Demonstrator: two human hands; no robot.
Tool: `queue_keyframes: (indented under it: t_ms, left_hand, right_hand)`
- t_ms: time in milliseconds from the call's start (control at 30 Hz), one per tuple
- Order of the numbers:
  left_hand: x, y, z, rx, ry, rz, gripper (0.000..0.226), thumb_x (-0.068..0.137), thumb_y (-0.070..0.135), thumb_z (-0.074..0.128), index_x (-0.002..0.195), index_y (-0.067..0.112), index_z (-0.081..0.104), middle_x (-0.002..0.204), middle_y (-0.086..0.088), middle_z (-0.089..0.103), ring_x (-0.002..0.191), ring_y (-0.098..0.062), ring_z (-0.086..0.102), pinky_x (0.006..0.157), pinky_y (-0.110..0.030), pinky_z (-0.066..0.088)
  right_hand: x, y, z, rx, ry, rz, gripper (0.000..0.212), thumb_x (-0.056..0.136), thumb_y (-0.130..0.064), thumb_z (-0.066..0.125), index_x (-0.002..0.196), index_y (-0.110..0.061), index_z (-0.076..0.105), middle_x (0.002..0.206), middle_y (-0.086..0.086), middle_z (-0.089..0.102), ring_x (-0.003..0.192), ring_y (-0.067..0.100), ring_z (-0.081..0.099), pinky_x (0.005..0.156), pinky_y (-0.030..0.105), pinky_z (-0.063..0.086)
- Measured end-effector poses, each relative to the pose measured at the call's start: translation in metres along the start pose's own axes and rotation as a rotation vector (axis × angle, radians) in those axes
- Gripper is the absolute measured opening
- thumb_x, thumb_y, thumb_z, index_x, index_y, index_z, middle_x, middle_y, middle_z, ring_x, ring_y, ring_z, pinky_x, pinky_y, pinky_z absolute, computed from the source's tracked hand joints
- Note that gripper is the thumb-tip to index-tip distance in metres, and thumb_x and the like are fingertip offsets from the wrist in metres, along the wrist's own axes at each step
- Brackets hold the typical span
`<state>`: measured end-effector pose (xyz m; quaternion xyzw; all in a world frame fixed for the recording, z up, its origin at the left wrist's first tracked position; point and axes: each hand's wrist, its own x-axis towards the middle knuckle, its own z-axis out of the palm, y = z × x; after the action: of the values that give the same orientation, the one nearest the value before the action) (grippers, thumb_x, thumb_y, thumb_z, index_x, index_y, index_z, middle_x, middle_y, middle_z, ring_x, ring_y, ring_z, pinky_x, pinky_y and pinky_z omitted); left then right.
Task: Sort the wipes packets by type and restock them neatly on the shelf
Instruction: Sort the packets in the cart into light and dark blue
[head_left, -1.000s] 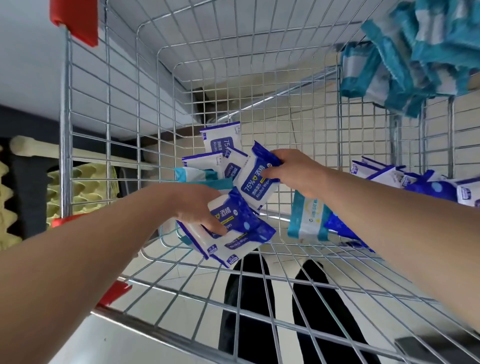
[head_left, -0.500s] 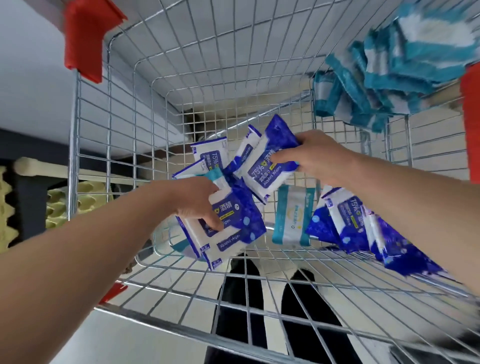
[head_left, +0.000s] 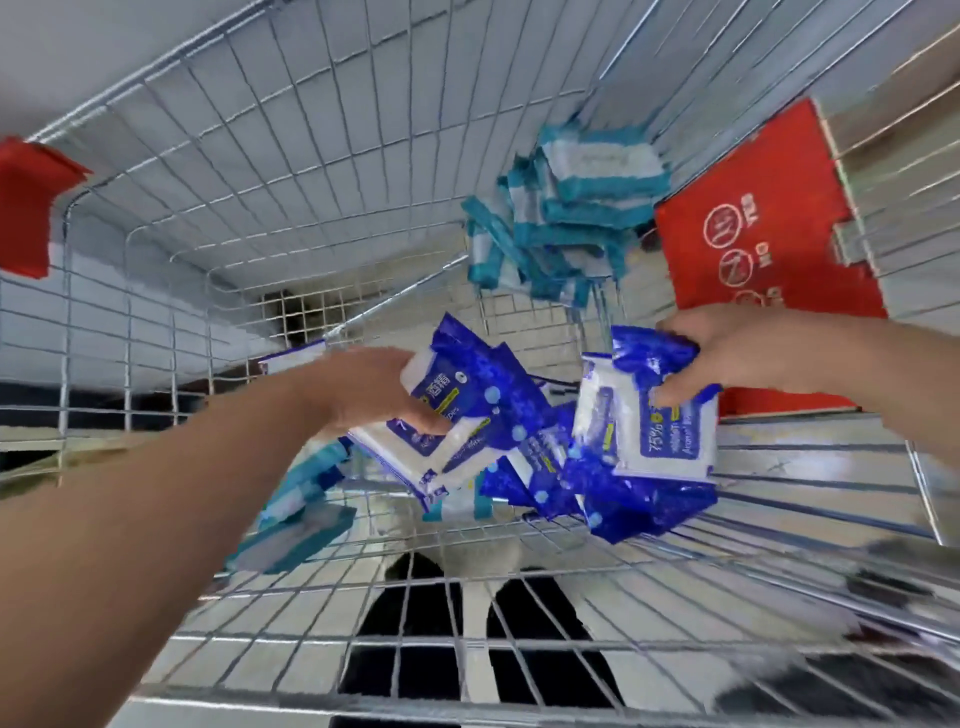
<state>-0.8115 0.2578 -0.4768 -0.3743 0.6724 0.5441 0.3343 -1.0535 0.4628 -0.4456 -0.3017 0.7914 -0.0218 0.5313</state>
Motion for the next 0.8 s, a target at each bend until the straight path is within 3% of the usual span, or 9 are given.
queue_keyframes:
  t_ms: [33, 67, 167, 300, 367, 433, 567, 700, 800]
  left_hand:
    - [0.006, 0.006, 0.009, -0.024, -0.012, 0.001, 0.089, 0.041, 0.046, 0.092, 0.119, 0.016, 0.061, 0.110, 0.000, 0.072, 0.110, -0.023, 0.063, 0.111, -0.046, 0.032]
    - [0.010, 0.013, 0.020, -0.065, -0.049, 0.006, 0.081, 0.050, 0.036, 0.091, 0.121, 0.013, 0.060, 0.109, -0.002, 0.072, 0.106, -0.022, 0.065, 0.109, -0.045, 0.037]
    - [0.023, 0.032, 0.049, -0.160, -0.117, 0.029, 0.031, 0.077, 0.006, 0.076, 0.106, 0.012, 0.064, 0.099, -0.006, 0.074, 0.083, -0.016, 0.071, 0.077, -0.025, 0.056]
    - [0.038, 0.039, 0.076, -0.234, -0.106, 0.022, 0.029, 0.082, 0.005, 0.068, 0.110, 0.008, 0.061, 0.106, -0.011, 0.072, 0.102, -0.029, 0.067, 0.093, -0.042, 0.049]
    - [0.042, 0.041, 0.082, -0.260, -0.112, 0.023, 0.028, 0.083, 0.003, 0.065, 0.111, 0.008, 0.060, 0.107, -0.010, 0.071, 0.106, -0.028, 0.064, 0.086, -0.034, 0.047]
    - [0.043, 0.042, 0.083, -0.300, -0.139, 0.028, 0.028, 0.083, 0.001, 0.064, 0.110, 0.007, 0.061, 0.106, -0.010, 0.072, 0.103, -0.026, 0.066, 0.080, -0.030, 0.045]
    - [0.038, 0.042, 0.073, -0.429, -0.131, 0.074, 0.029, 0.082, -0.002, 0.062, 0.111, 0.005, 0.059, 0.103, -0.013, 0.072, 0.094, -0.026, 0.069, 0.087, -0.038, 0.050]
    - [0.032, 0.041, 0.064, -0.538, -0.162, 0.112, 0.043, 0.073, 0.007, 0.065, 0.115, 0.007, 0.058, 0.108, -0.015, 0.071, 0.101, -0.030, 0.068, 0.091, -0.043, 0.050]
    - [0.034, 0.049, 0.072, -0.451, -0.193, 0.137, 0.040, 0.076, 0.005, 0.066, 0.115, 0.004, 0.058, 0.108, -0.013, 0.071, 0.101, -0.026, 0.068, 0.098, -0.043, 0.044]
  right_hand:
    - [0.003, 0.007, 0.005, -0.163, -0.009, 0.013, 0.030, 0.067, -0.019, 0.083, 0.087, -0.014, 0.061, 0.084, 0.001, 0.066, 0.079, 0.022, 0.062, 0.066, 0.026, 0.046]
    - [0.006, 0.013, 0.012, -0.297, -0.020, 0.013, 0.033, 0.065, -0.024, 0.084, 0.082, -0.017, 0.057, 0.080, -0.002, 0.061, 0.076, 0.020, 0.058, 0.063, 0.028, 0.043]
    - [0.014, 0.025, 0.028, -0.424, -0.030, -0.023, 0.036, 0.068, -0.028, 0.083, 0.076, -0.023, 0.048, 0.078, -0.005, 0.051, 0.071, 0.014, 0.051, 0.055, 0.026, 0.036]
    - [0.014, 0.022, 0.025, -0.492, -0.036, -0.080, 0.029, 0.074, -0.035, 0.078, 0.091, -0.016, 0.063, 0.094, 0.005, 0.056, 0.084, 0.021, 0.055, 0.062, 0.027, 0.041]
    - [0.015, 0.018, 0.016, -0.571, -0.029, -0.104, 0.039, 0.078, -0.036, 0.074, 0.110, -0.015, 0.066, 0.107, 0.007, 0.057, 0.093, 0.020, 0.052, 0.074, 0.029, 0.042]
    - [0.014, 0.016, 0.008, -0.497, -0.034, -0.110, 0.042, 0.080, -0.026, 0.074, 0.120, -0.019, 0.064, 0.110, 0.002, 0.060, 0.097, 0.020, 0.055, 0.085, 0.031, 0.046]
    - [0.017, 0.016, -0.001, -0.403, -0.052, -0.110, 0.045, 0.078, -0.014, 0.075, 0.122, -0.018, 0.063, 0.114, 0.002, 0.064, 0.101, 0.019, 0.059, 0.092, 0.033, 0.048]
    - [0.018, 0.011, -0.008, -0.295, -0.050, -0.096, 0.053, 0.081, -0.006, 0.069, 0.132, -0.012, 0.054, 0.125, 0.006, 0.062, 0.110, 0.020, 0.059, 0.098, 0.033, 0.046]
    - [0.013, 0.008, -0.019, 0.083, -0.094, -0.086, 0.066, 0.082, 0.000, 0.065, 0.141, -0.019, 0.041, 0.131, 0.003, 0.056, 0.120, 0.017, 0.054, 0.101, 0.028, 0.043]
